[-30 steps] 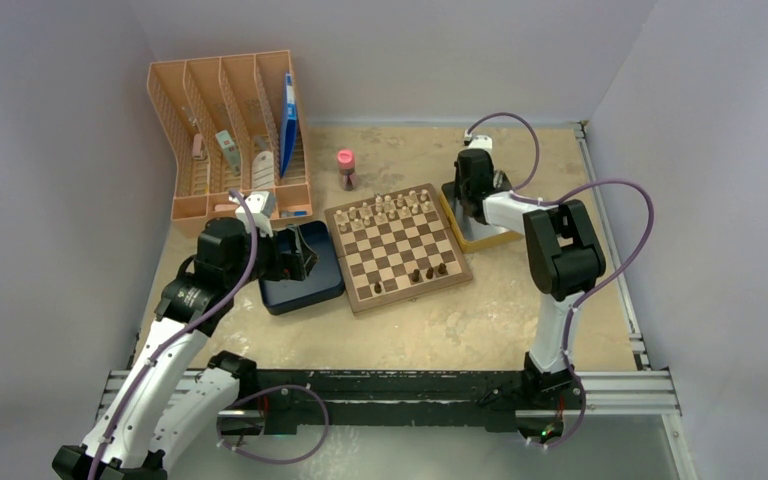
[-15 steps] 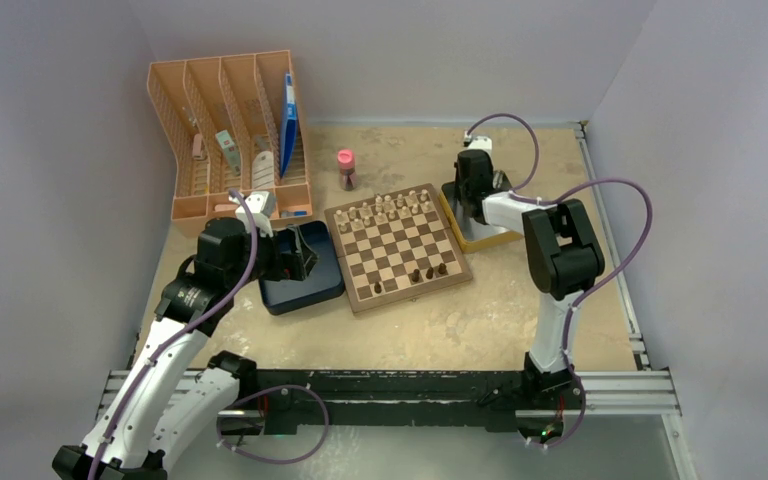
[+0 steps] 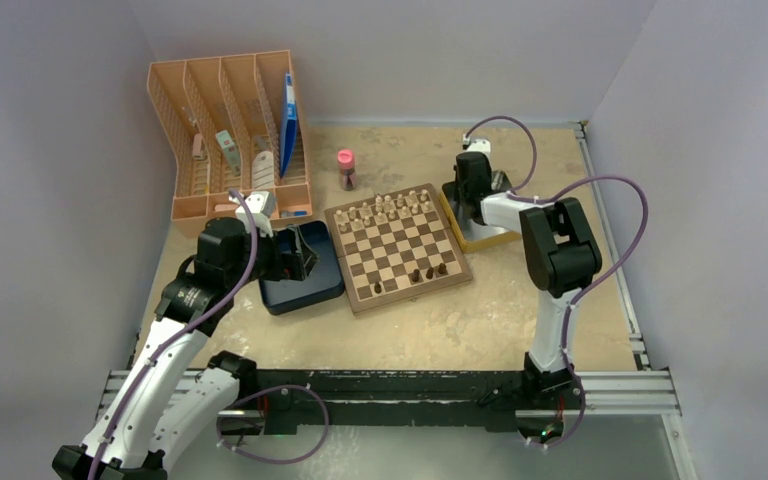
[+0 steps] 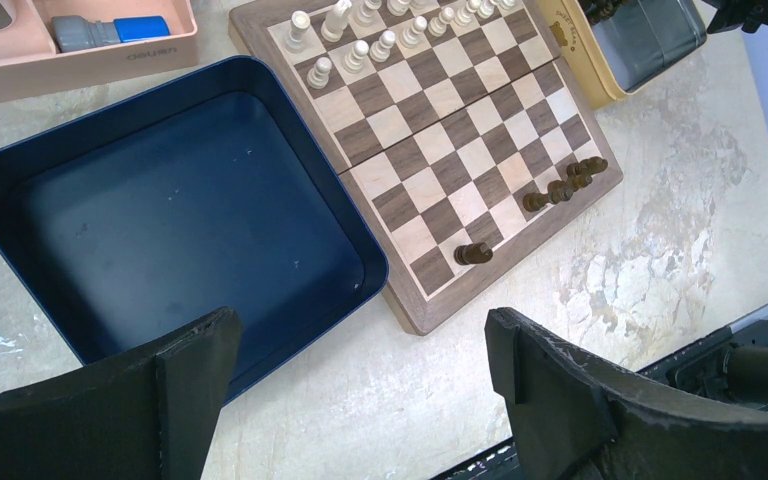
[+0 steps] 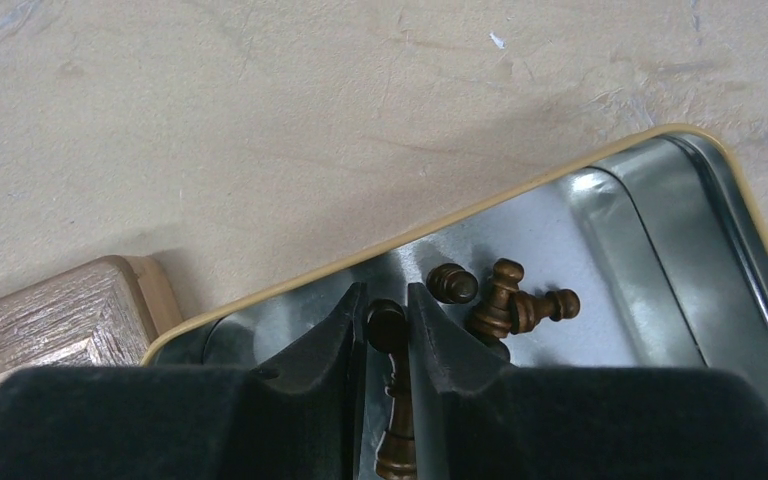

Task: Set up the chess pieces on the board
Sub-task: Pick up the chess piece from the storage box.

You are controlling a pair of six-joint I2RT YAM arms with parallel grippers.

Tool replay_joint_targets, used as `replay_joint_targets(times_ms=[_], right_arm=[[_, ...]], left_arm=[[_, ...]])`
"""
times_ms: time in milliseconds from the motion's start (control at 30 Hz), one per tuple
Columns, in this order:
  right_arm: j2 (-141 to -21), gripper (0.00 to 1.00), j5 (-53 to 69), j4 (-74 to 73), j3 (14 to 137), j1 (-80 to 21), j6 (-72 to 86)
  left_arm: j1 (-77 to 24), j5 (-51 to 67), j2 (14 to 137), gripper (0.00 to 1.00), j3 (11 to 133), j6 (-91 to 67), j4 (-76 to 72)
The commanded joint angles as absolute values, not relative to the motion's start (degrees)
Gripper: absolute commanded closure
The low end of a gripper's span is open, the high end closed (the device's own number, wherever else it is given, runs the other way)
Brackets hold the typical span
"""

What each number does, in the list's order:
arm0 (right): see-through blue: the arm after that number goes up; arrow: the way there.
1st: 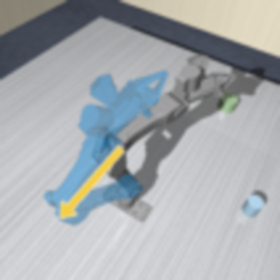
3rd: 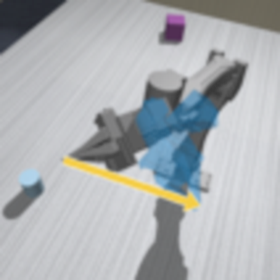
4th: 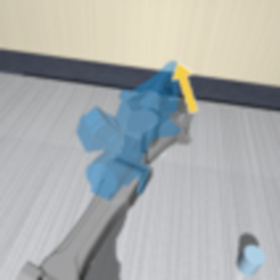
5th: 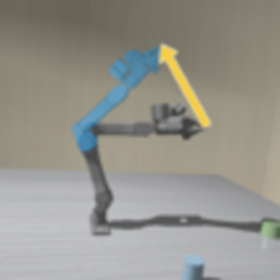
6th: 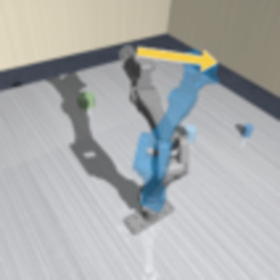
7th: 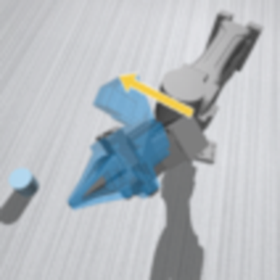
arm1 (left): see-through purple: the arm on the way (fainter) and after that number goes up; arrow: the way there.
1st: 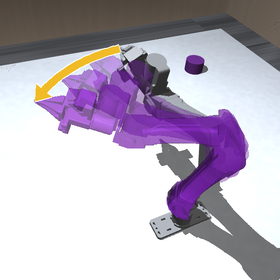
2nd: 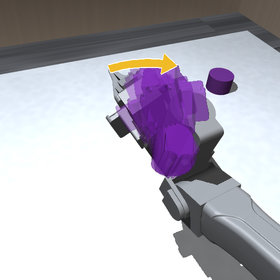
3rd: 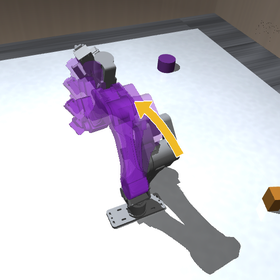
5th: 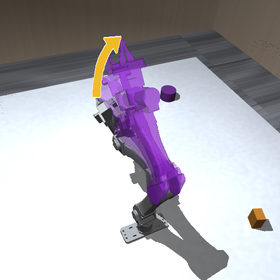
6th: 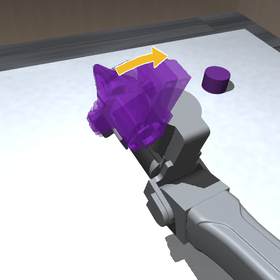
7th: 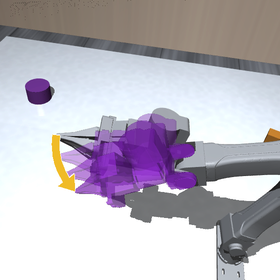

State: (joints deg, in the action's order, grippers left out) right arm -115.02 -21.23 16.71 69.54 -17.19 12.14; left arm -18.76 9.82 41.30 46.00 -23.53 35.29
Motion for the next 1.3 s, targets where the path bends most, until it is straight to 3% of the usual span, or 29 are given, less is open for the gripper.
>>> replay_joint_targets(times_ms=[0,667,1267], right_arm=[[-113.02,0.80,-24.38,18.49,71.45,-17.16,10.83],[-101.49,0.85,-30.44,6.33,72.54,-21.36,14.58],[-85.77,0.84,-30.25,-11.20,66.20,-30.72,30.52]], left_arm=[[-18.45,10.27,41.17,0.07,46.19,-23.64,33.10],[-18.46,10.30,40.70,0.07,46.14,-23.64,33.05],[-18.46,10.13,40.19,0.07,46.14,-23.73,33.13]])
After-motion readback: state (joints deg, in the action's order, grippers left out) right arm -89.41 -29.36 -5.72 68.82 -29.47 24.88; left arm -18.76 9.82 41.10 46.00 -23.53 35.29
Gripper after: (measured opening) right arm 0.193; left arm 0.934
